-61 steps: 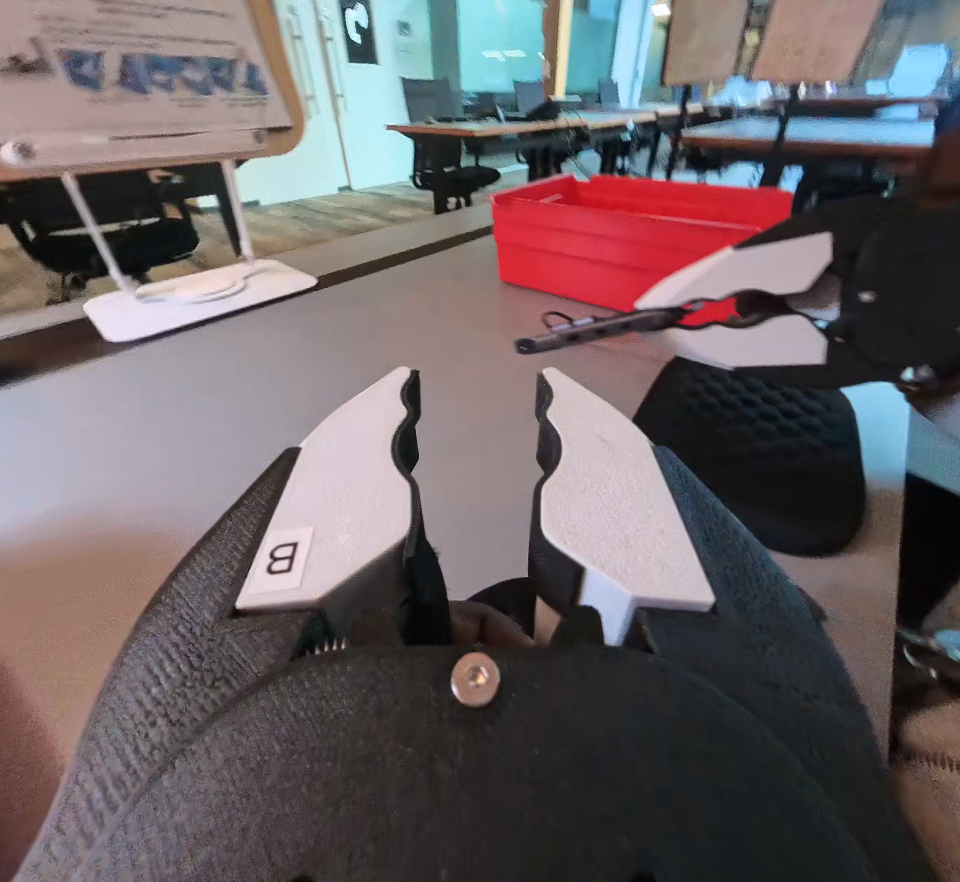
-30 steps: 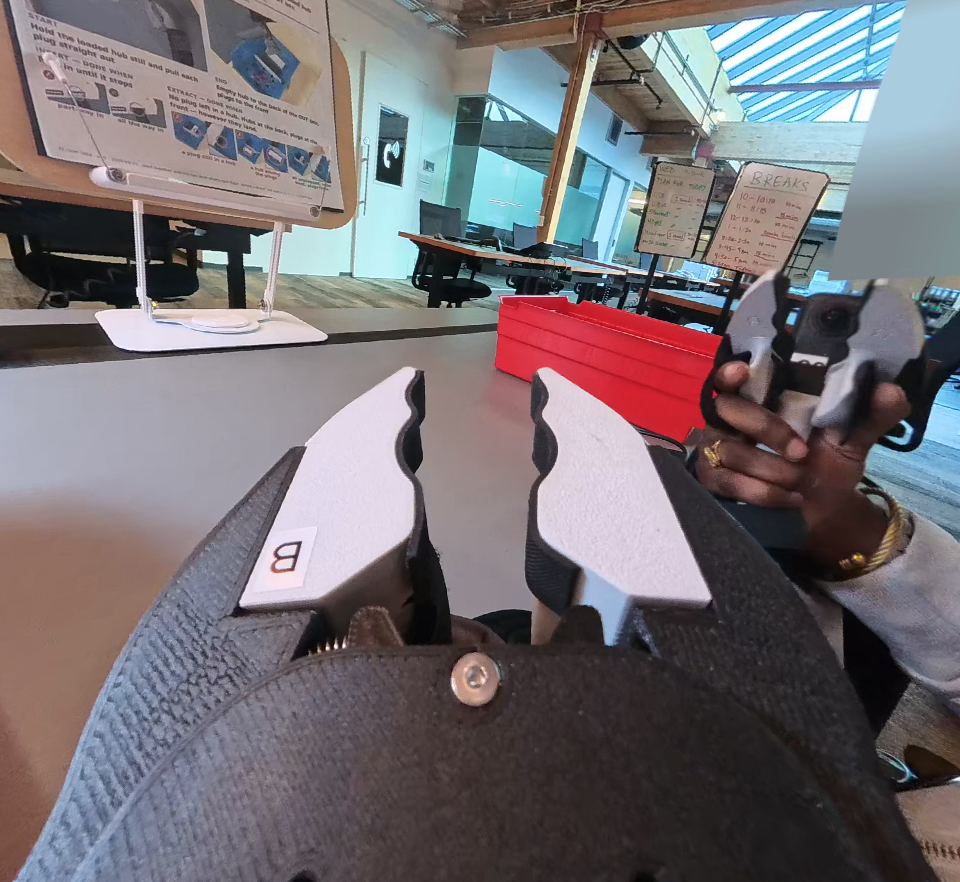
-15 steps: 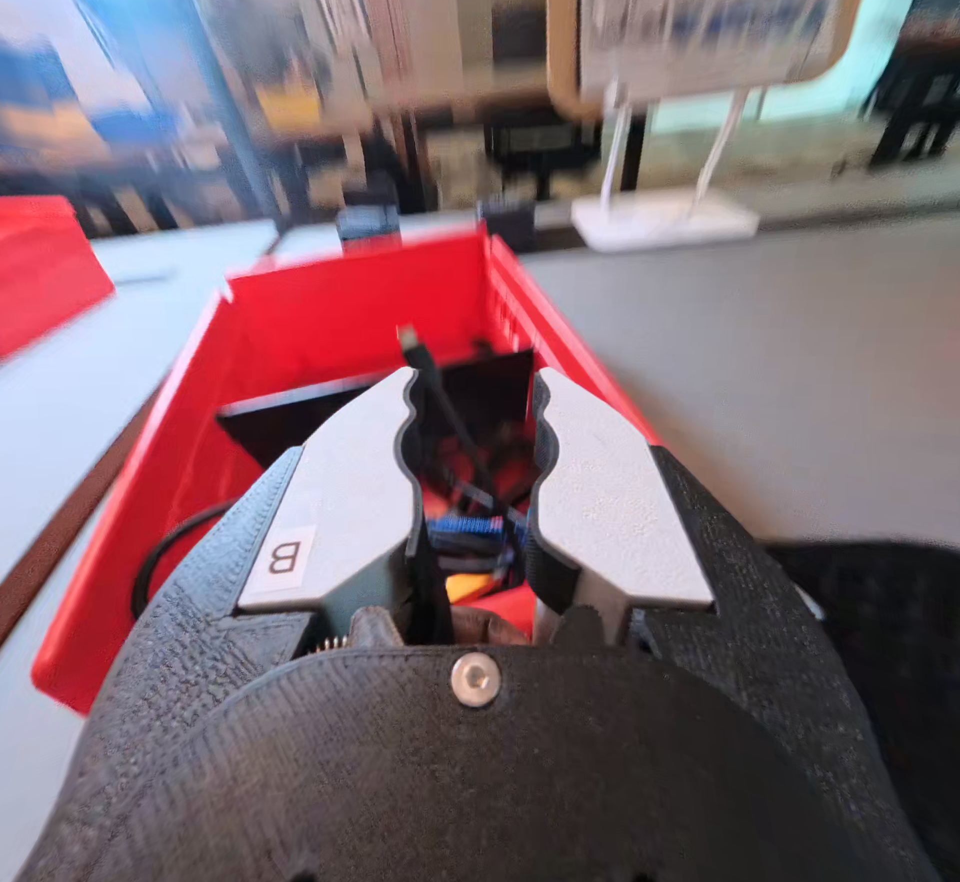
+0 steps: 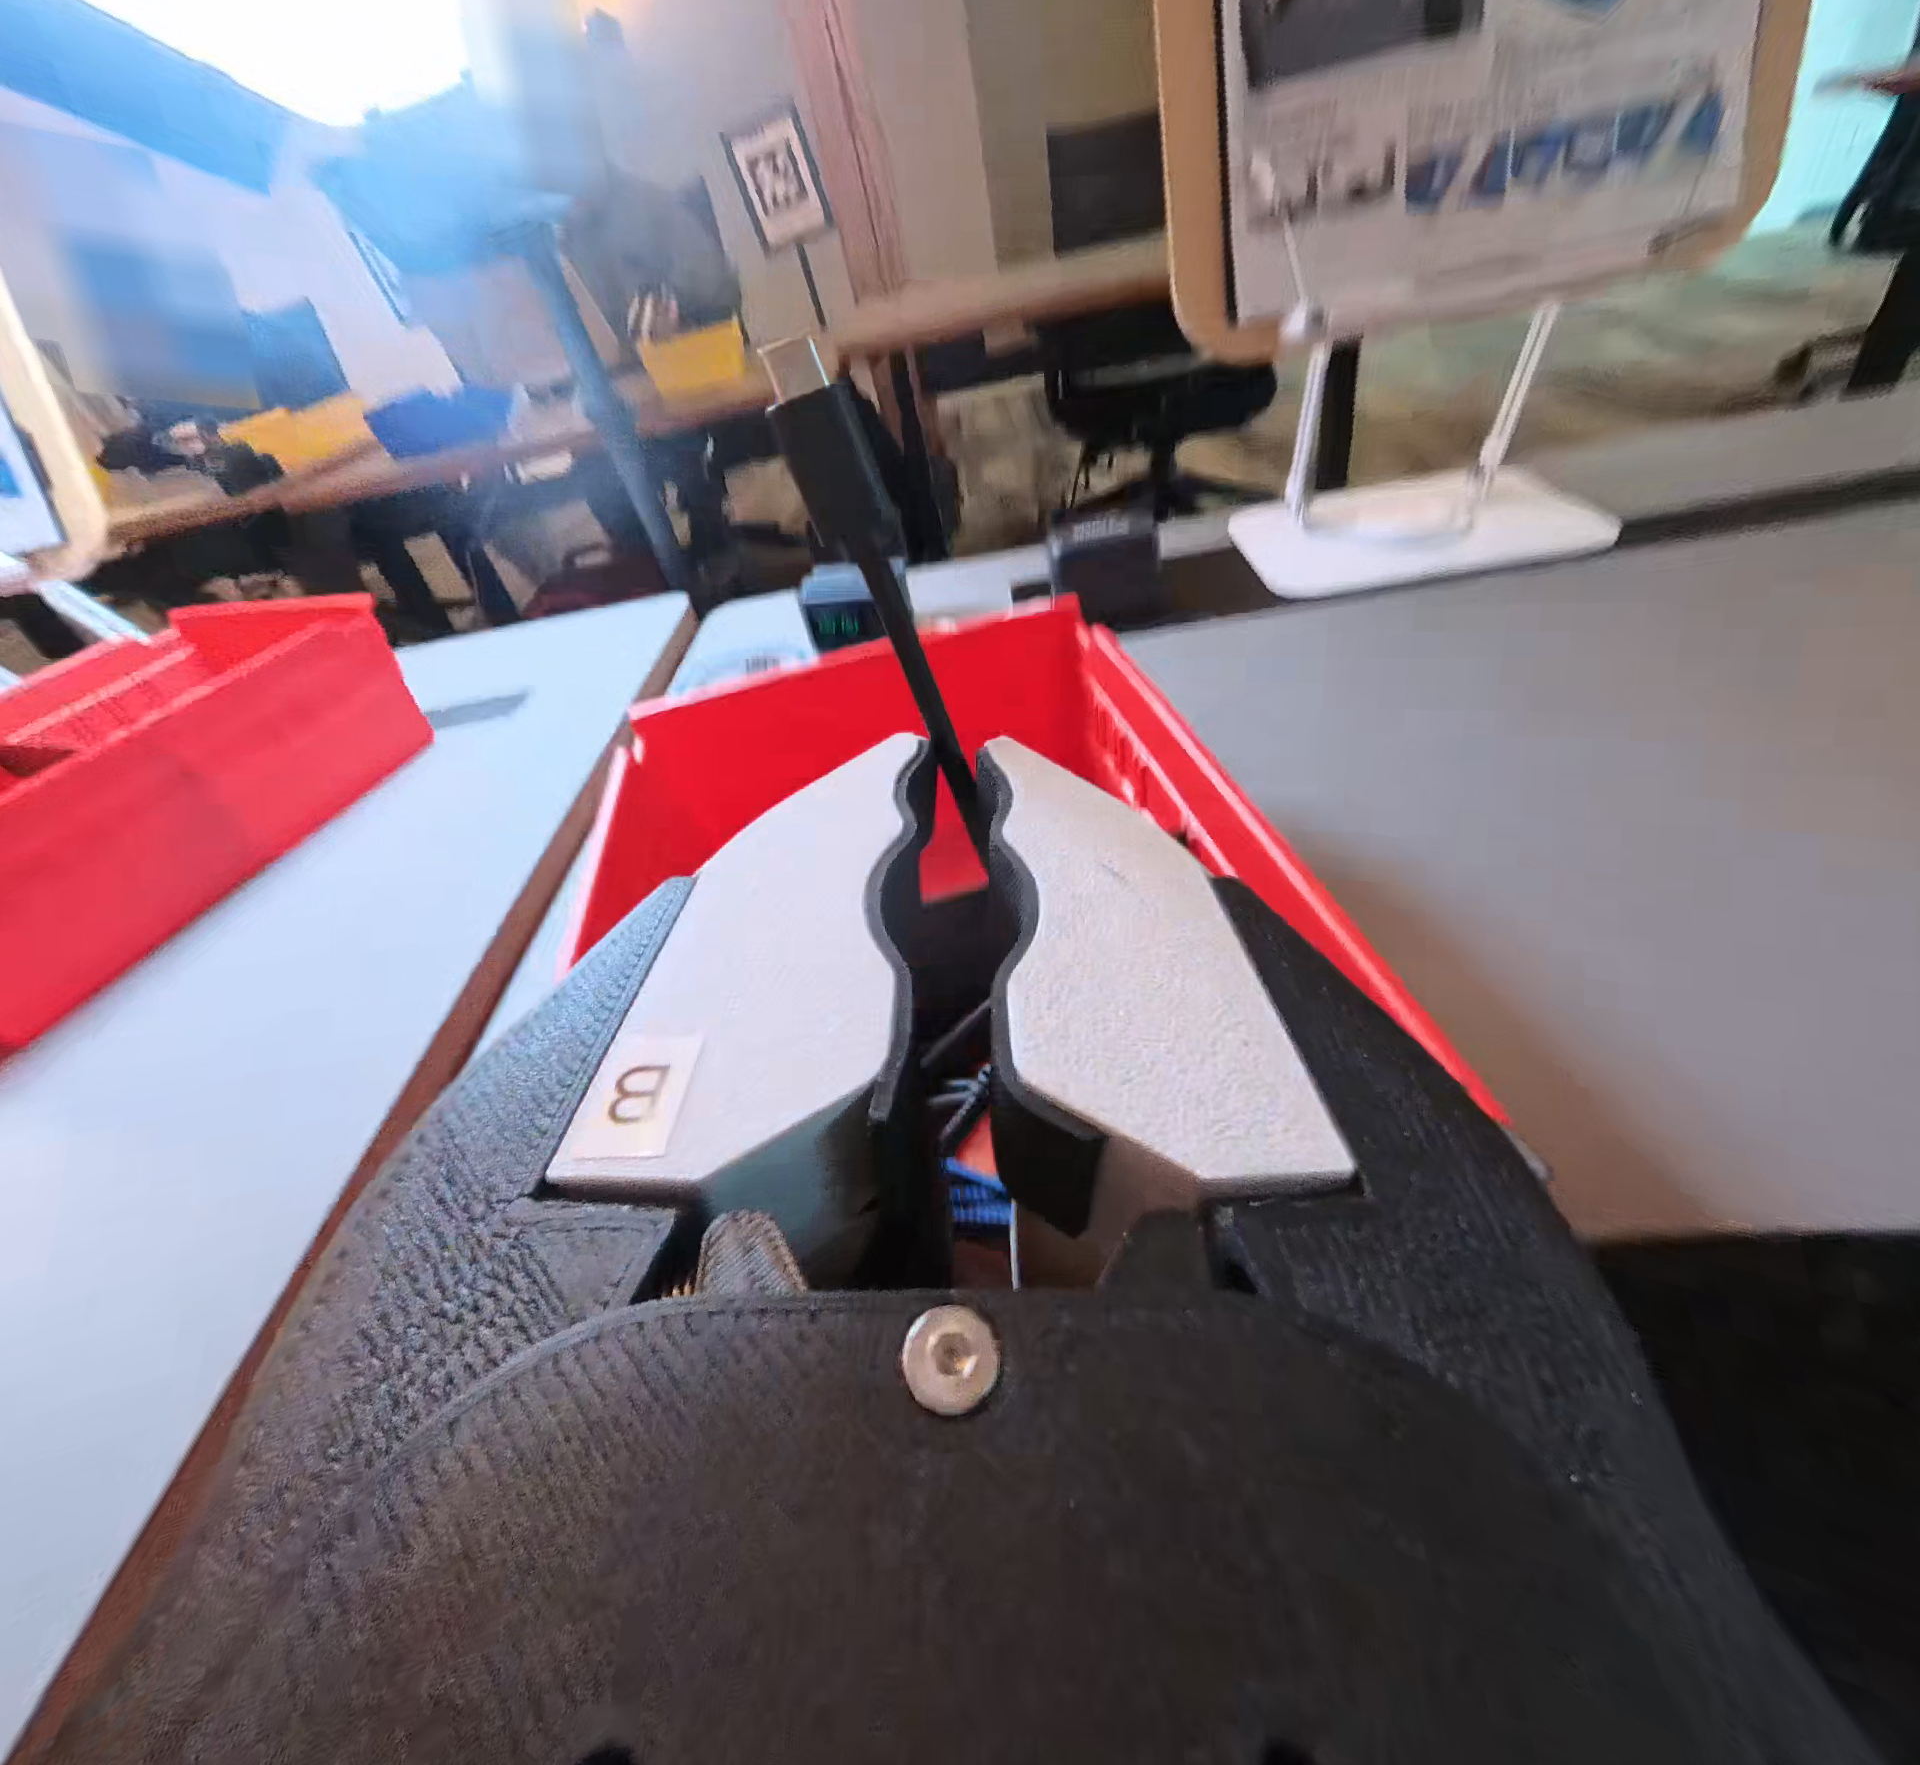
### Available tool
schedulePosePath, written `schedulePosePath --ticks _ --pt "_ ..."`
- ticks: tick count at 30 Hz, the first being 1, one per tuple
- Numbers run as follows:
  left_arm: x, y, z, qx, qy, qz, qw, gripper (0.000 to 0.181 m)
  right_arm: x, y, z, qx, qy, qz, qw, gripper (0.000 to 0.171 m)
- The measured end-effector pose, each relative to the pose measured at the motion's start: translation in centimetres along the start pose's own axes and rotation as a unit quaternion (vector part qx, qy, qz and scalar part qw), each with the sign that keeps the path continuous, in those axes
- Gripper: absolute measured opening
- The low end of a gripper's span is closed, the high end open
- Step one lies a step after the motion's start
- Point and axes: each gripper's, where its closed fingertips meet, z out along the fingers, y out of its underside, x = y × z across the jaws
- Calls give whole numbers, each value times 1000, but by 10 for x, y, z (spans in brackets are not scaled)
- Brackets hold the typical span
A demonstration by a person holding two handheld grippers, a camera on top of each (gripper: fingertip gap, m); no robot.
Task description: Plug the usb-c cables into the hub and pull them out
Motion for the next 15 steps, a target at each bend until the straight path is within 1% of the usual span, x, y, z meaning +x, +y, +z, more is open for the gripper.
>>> schedulePosePath --ticks 2,4,6,9,12,13,15 --pt "-9 -25 -1 39 24 -39 998 7 1 0 0 0 3 -1 1000 27" --pt "-18 -48 -1 86 70 -118 987 5 1 0 0 0 5 -3 1000 27" --pt "-26 -66 -2 122 130 -209 961 5 2 0 0 -1 7 -5 1000 27" --pt "-40 -88 -11 178 184 -292 922 5 2 1 1 -3 8 -6 1000 27" --pt "-49 -105 -23 224 244 -337 881 5 3 1 1 -3 9 -6 1000 27" --pt "-50 -108 -26 227 255 -341 876 5 3 1 1 -4 9 -7 1000 27" --pt "-56 -111 -26 234 249 -335 878 6 3 1 1 -4 9 -7 1000 27"
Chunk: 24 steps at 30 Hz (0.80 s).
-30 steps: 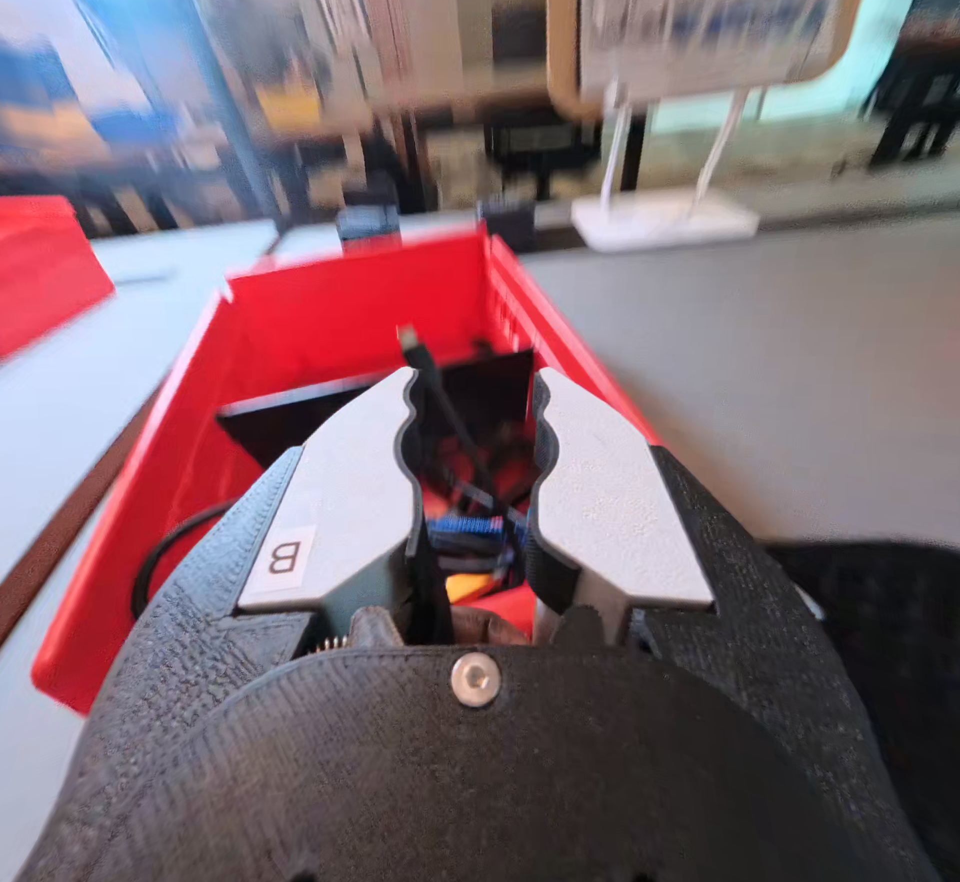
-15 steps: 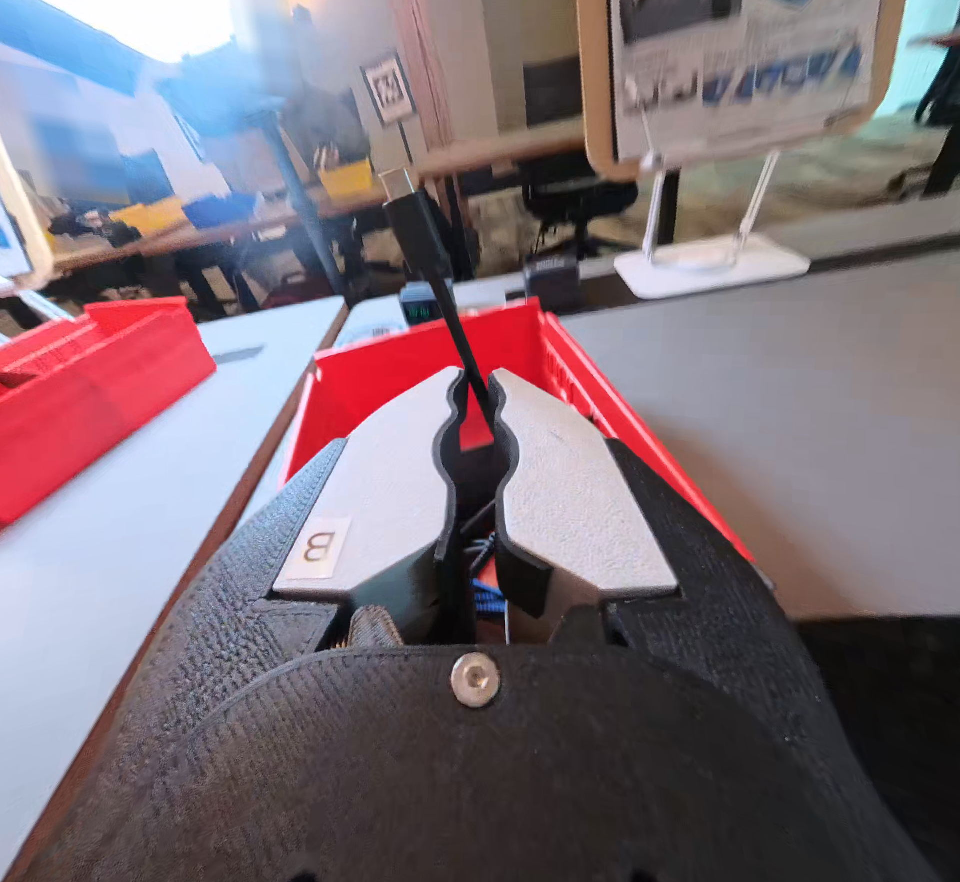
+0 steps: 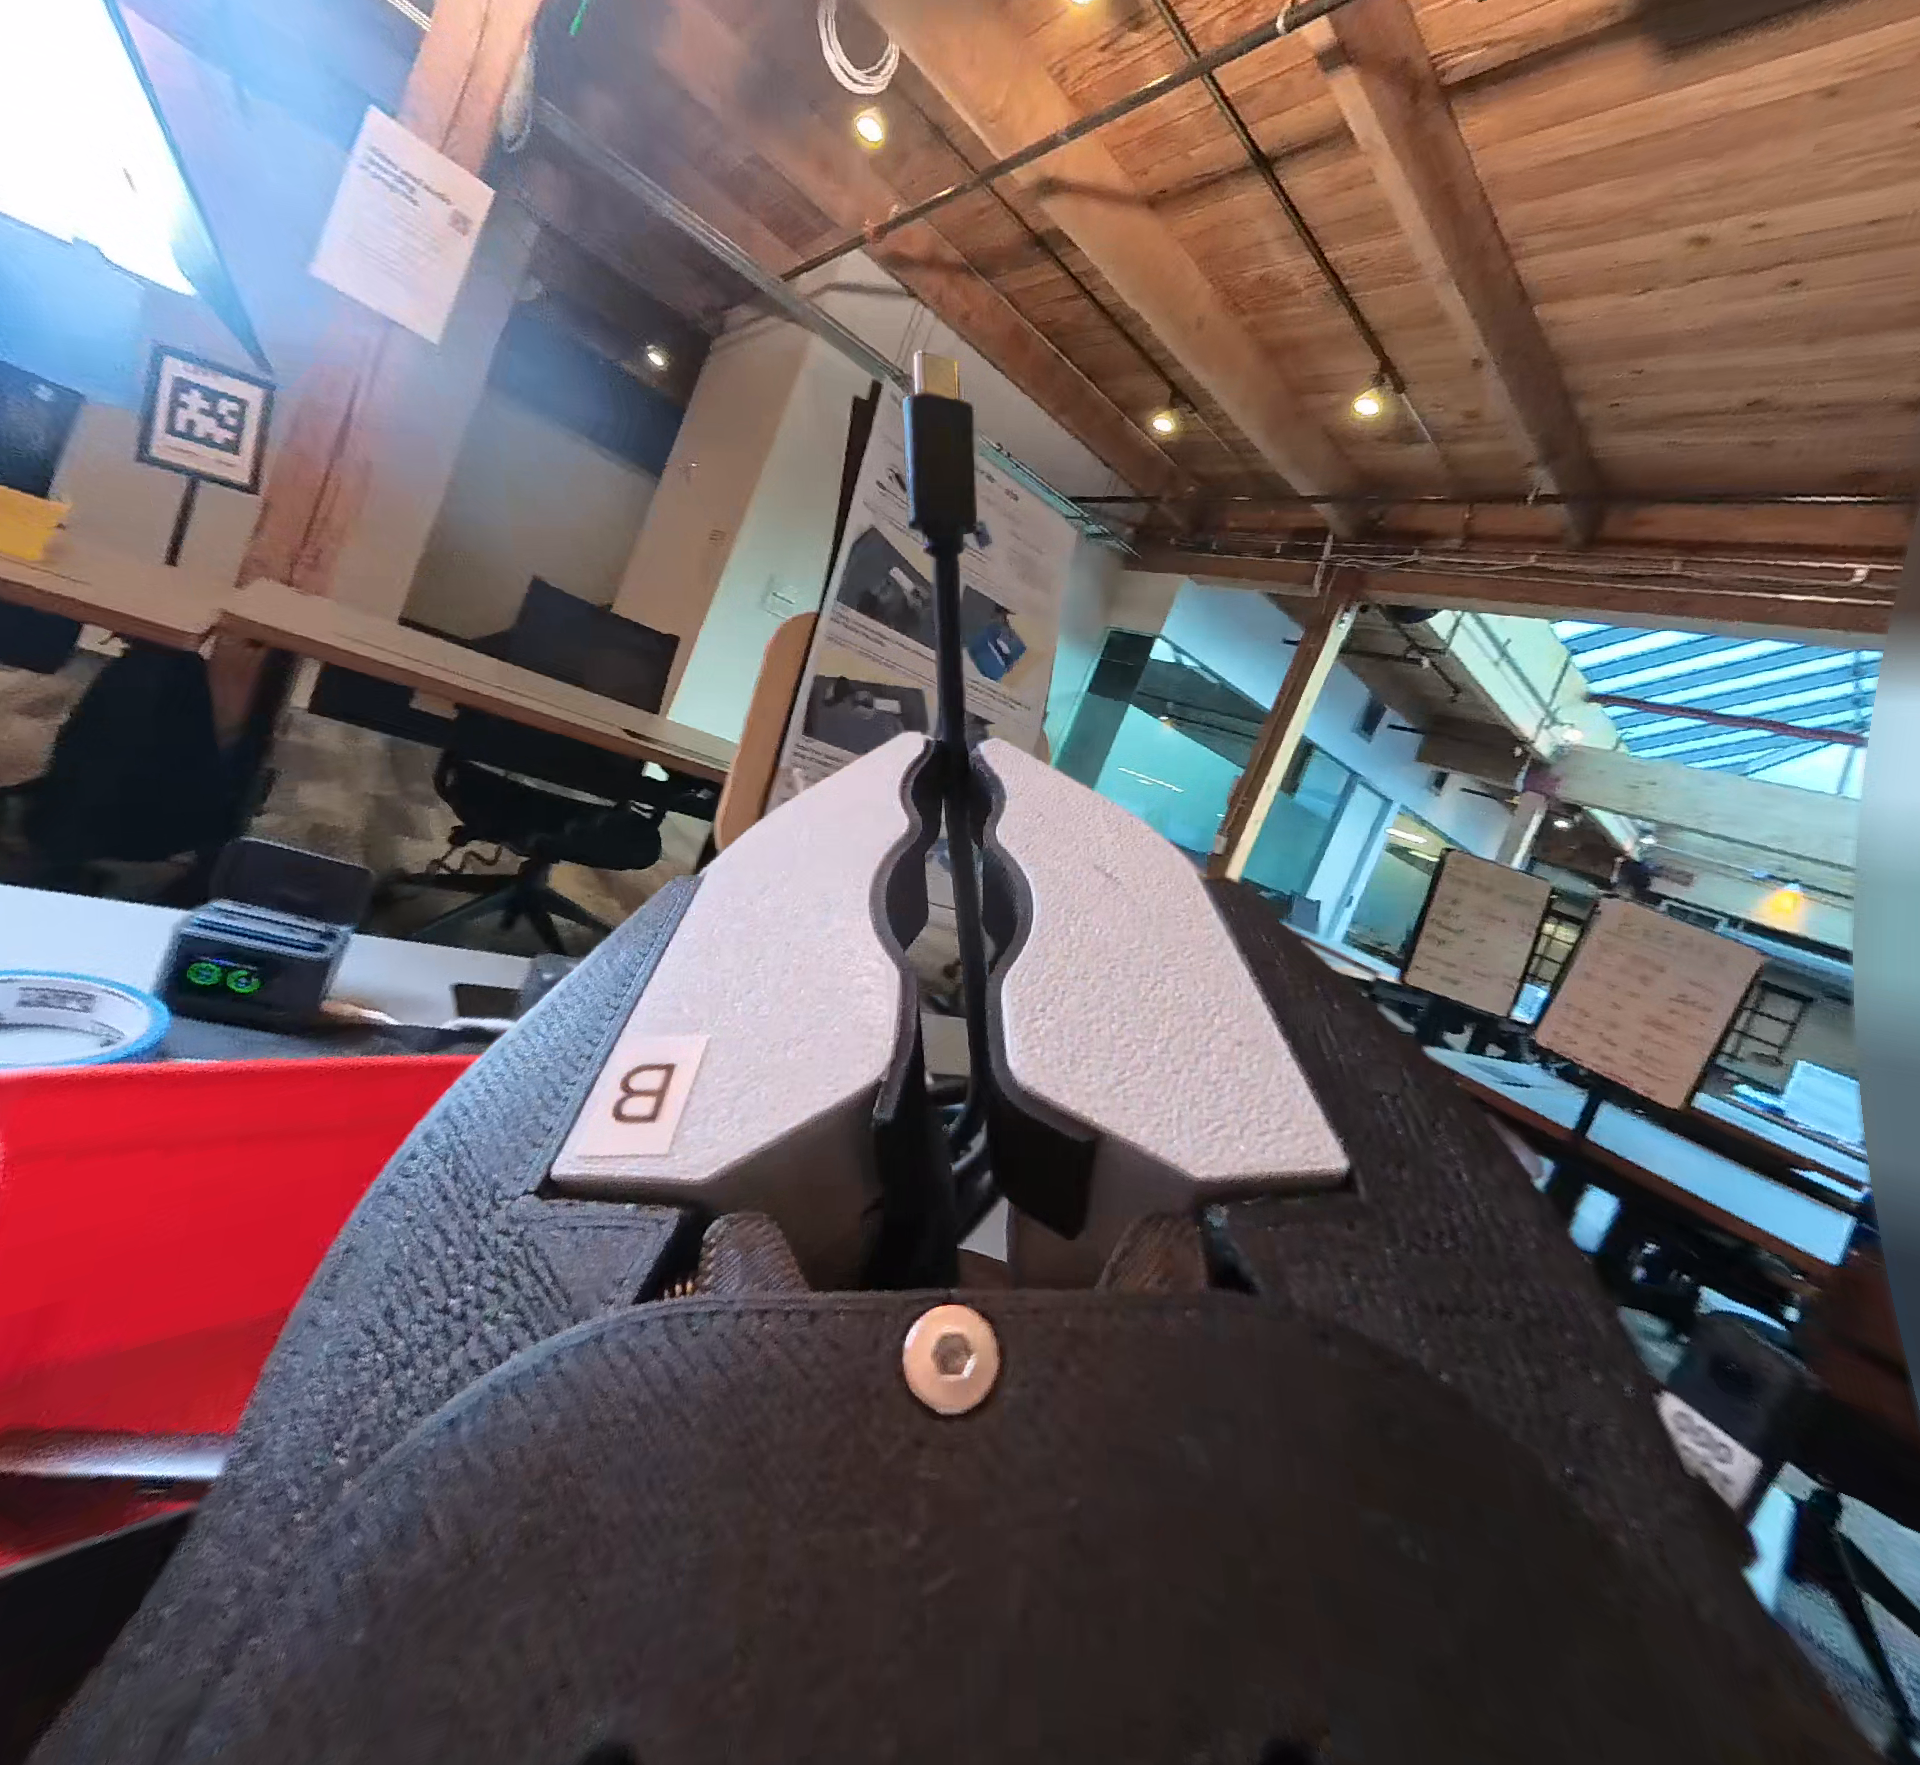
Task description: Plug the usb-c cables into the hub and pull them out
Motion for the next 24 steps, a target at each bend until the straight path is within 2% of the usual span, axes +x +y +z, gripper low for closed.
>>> schedulePosePath --ticks 3,7,11,14,19,22,24 --pt "-5 -7 4 -5 -6 18 1000 5 0 0 0 -1 1 0 1000 27" --pt "39 -6 11 -2 98 52 994 5 1 2 1 -5 4 -2 1000 27" --pt "81 22 15 -57 143 125 980 5 1 2 1 -5 4 -2 1000 26" --pt "121 75 12 -174 195 161 952 5 1 1 0 -2 2 1 1000 26" --pt "162 185 -8 -362 270 115 885 5 -4 2 1 -4 -10 -5 1000 27" --pt "169 244 -24 -440 302 74 842 6 -8 3 1 -8 -21 -13 1000 26" --pt "177 265 -31 -464 327 35 822 5 -12 2 1 -9 -32 -16 999 26"
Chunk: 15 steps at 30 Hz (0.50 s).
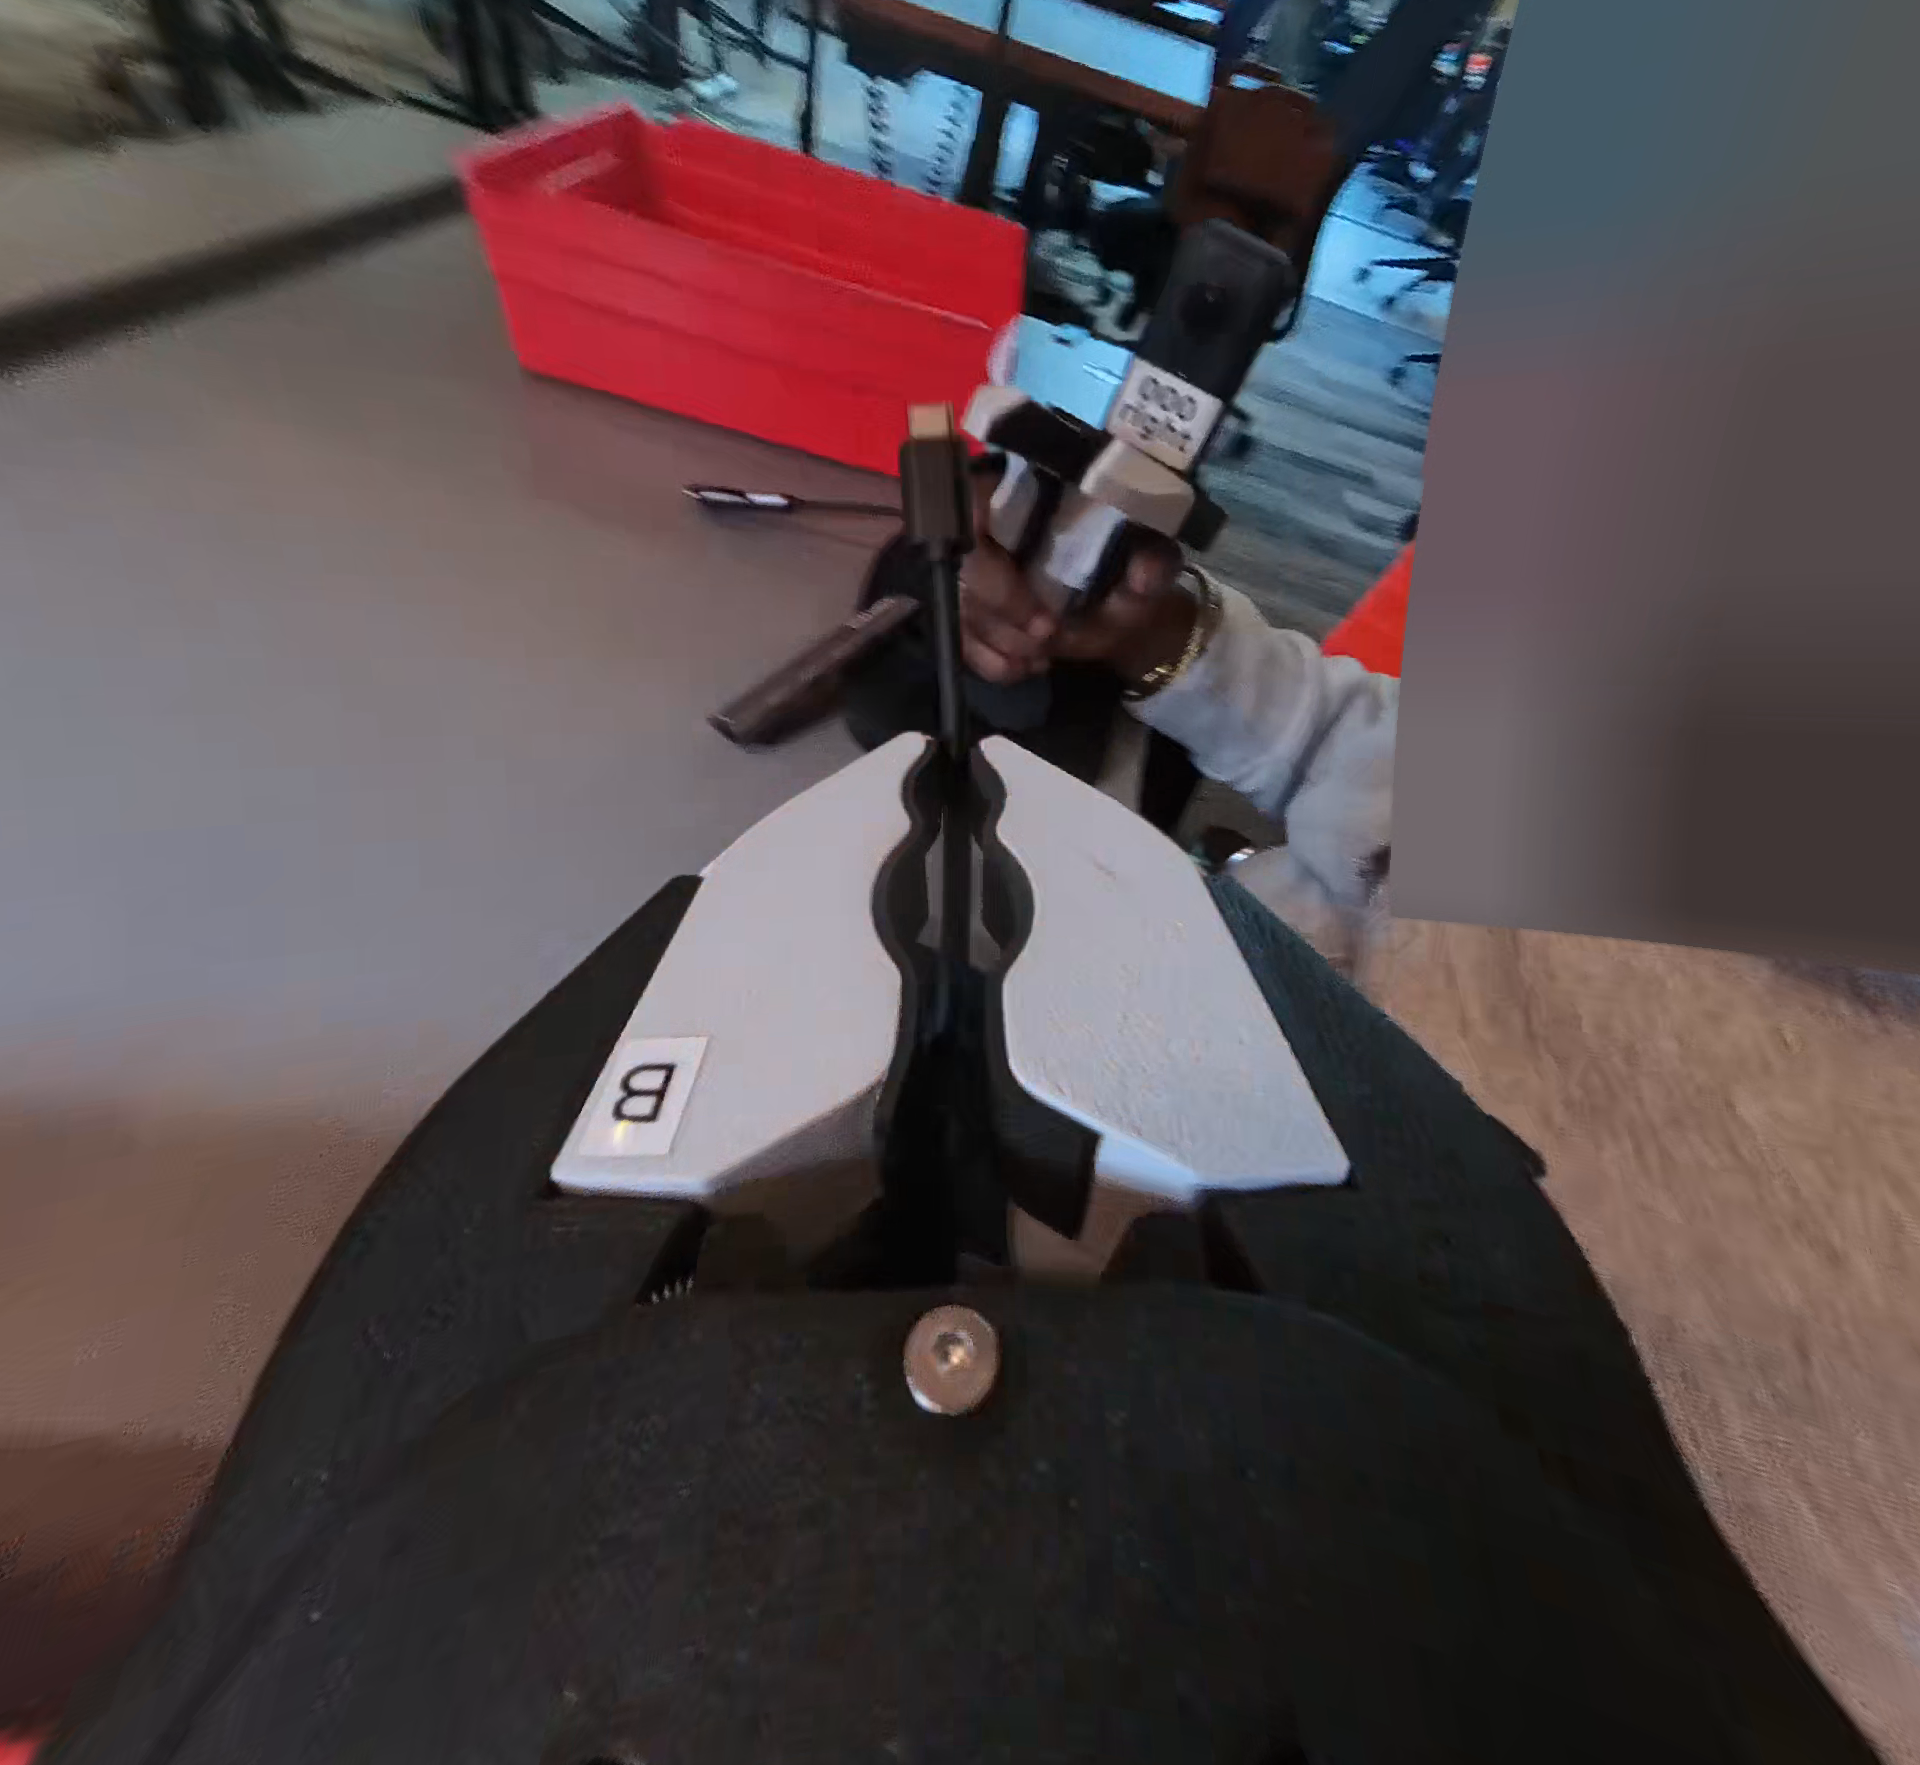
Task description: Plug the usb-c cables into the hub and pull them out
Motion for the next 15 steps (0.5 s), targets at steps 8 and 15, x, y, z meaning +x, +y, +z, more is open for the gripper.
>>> schedulePosePath --ticks 8,15 --pt "7 15 24 -70 98 -49 992 5 -24 4 10 -112 -94 -105 984 26" --pt "13 20 30 -79 86 4 993 5 -22 27 12 -194 -113 69 972 34"
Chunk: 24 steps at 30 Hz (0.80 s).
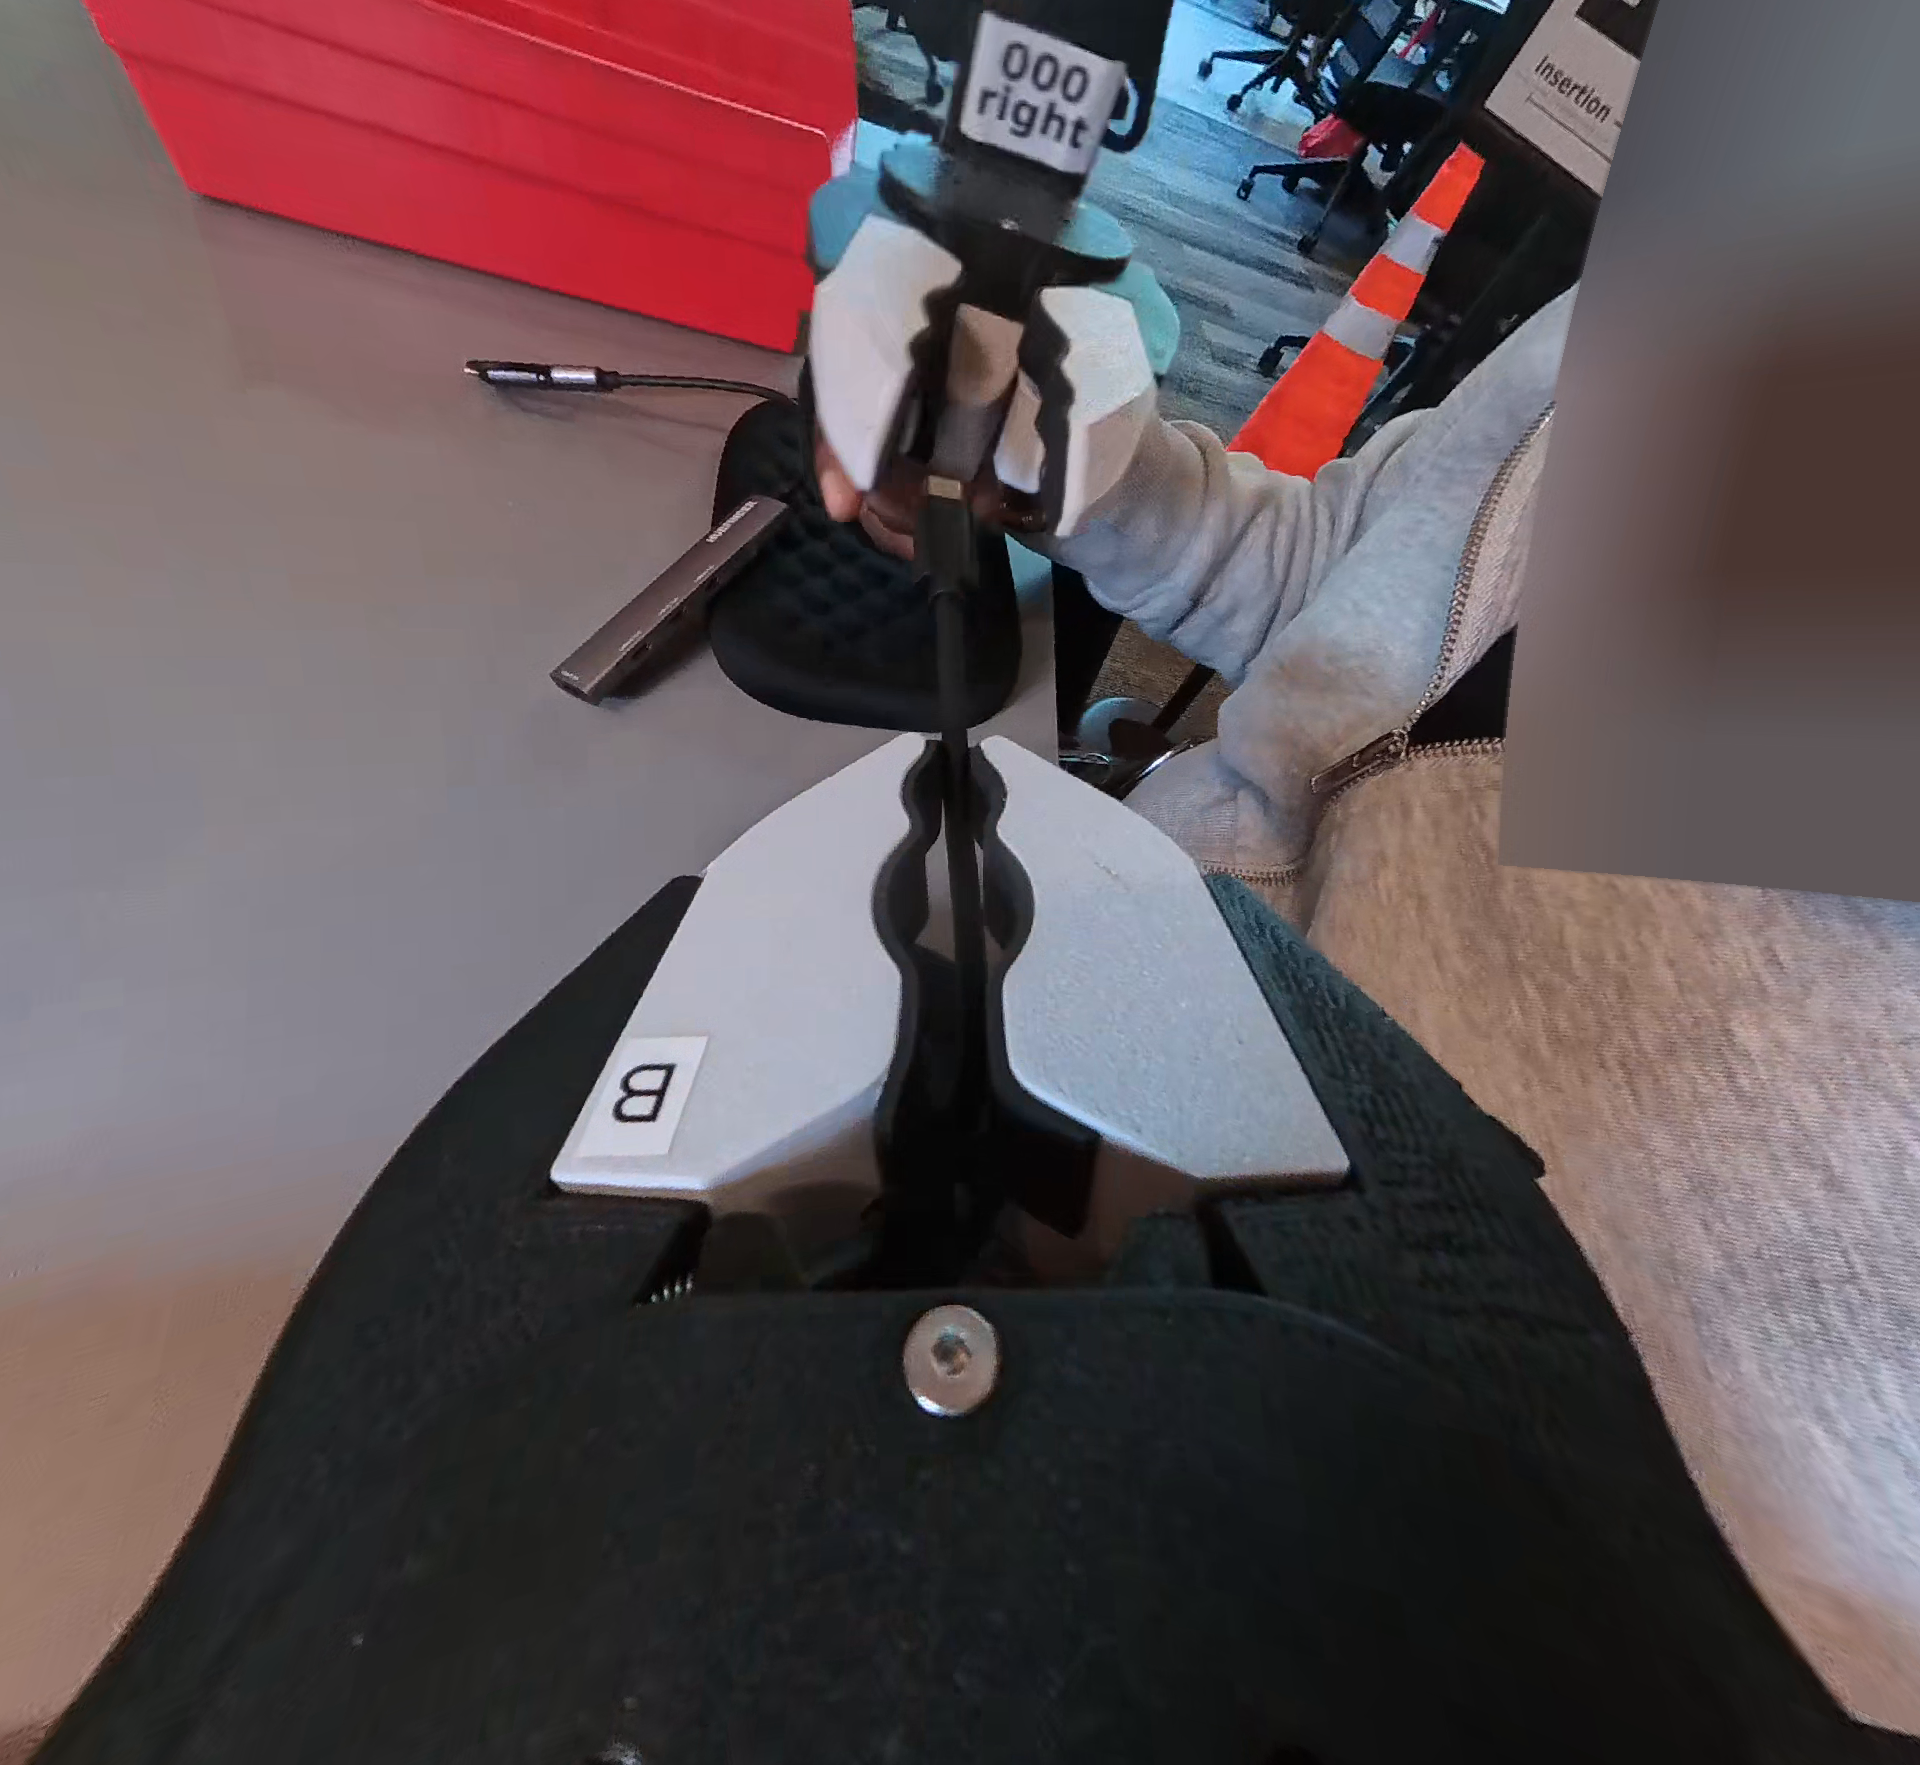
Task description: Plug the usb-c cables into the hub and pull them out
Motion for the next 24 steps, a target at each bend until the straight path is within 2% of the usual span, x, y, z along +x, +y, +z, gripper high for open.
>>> schedulePosePath --ticks 2,5,9,14,18,19,21,22,24 --pt "2 3 0 -2 2 3 1000 6 -1 3 1 -10 -6 21 1000 35" --pt "4 4 -1 -3 4 3 1000 6 -3 3 5 -18 -6 12 1000 24" --pt "4 4 -2 0 2 9 1000 5 -6 12 9 -47 -20 9 999 23" --pt "6 5 -1 -2 5 11 1000 6 -5 13 10 -48 -17 12 999 12" --pt "6 -1 -2 18 -4 27 999 6 -4 7 9 -34 -15 15 999 12" --pt "2 -8 -5 37 -25 41 998 13 0 4 9 -25 -8 21 999 12" --pt "-13 -36 -19 110 -126 90 982 39 12 -5 8 -3 22 38 999 12" --pt "-17 -53 -31 163 -187 131 960 48 20 -9 8 6 41 47 998 12" --pt "-1 -86 -59 287 -269 221 893 51 34 -16 8 22 76 58 995 12"
